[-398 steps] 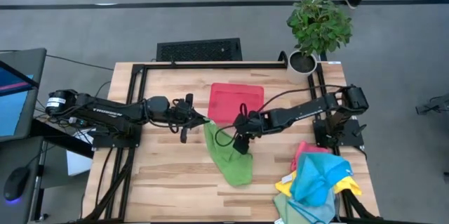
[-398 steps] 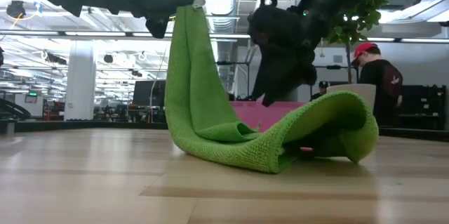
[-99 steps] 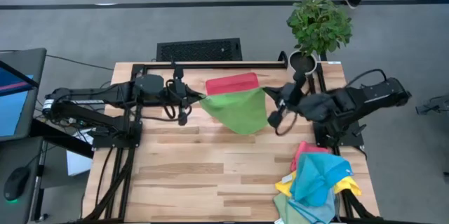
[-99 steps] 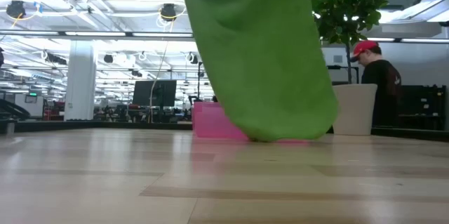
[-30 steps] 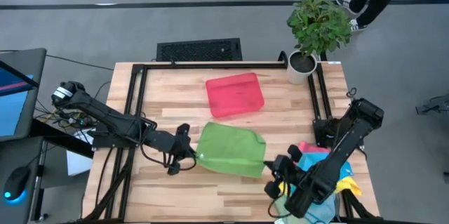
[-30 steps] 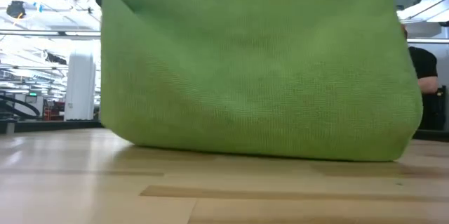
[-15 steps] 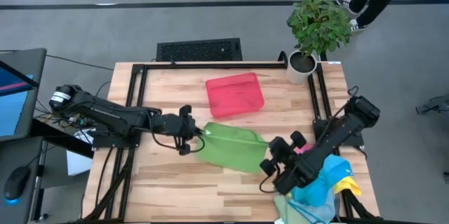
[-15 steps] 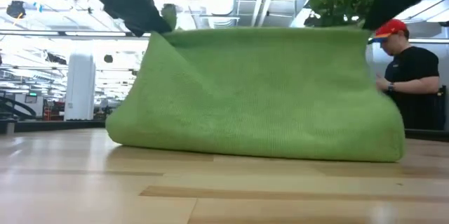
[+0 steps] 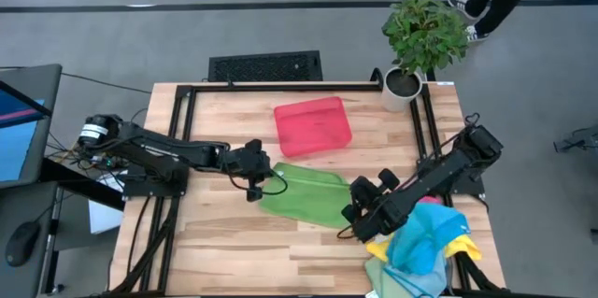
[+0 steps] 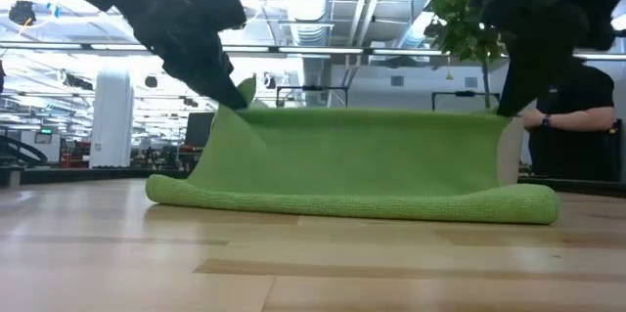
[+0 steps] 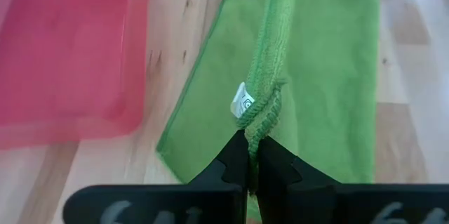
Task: Fold microfiber towels
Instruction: Fold the green microfiber cloth
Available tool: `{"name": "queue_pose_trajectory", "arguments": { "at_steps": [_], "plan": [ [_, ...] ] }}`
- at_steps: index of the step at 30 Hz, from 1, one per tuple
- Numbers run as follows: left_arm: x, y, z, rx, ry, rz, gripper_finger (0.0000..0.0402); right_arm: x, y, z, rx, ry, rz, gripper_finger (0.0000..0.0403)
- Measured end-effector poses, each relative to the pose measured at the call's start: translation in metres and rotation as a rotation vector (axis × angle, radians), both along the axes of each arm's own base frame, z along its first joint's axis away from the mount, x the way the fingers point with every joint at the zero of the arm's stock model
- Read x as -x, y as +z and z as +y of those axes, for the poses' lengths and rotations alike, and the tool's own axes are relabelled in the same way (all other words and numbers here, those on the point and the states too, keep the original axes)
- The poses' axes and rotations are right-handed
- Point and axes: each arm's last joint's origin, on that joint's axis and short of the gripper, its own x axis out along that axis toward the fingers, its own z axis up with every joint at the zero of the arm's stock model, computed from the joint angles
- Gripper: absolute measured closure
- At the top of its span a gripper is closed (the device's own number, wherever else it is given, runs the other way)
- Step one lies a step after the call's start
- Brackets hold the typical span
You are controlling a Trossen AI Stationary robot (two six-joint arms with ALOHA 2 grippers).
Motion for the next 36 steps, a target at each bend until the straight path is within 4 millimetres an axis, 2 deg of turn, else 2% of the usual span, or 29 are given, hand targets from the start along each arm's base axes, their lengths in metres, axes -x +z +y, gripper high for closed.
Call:
{"name": "queue_pose_trajectory", "arguments": {
  "at_steps": [6, 15, 23, 28, 32, 36],
  "plan": [
    [-0.003, -0.004, 0.007, -0.005, 0.021, 0.007, 0.0401, 0.000, -0.007, -0.009, -0.007, -0.019, 0.039, 0.0392],
    [-0.008, 0.000, 0.013, -0.005, 0.043, -0.054, 0.0401, 0.002, -0.009, -0.008, -0.071, -0.036, 0.085, 0.0390],
    [-0.014, -0.018, 0.014, -0.001, 0.039, 0.016, 0.0401, 0.002, -0.009, -0.009, -0.068, -0.031, 0.086, 0.0373],
    [-0.016, -0.027, 0.017, -0.058, 0.112, 0.048, 0.0400, -0.001, -0.009, -0.011, -0.071, -0.032, 0.079, 0.0369],
    [-0.015, -0.028, 0.017, -0.102, 0.102, 0.067, 0.0373, 0.000, -0.010, -0.012, -0.084, -0.042, 0.100, 0.0351],
    [-0.015, -0.026, 0.018, -0.119, 0.088, 0.050, 0.0321, -0.001, -0.009, -0.015, -0.075, -0.048, 0.102, 0.0322]
  ]
}}
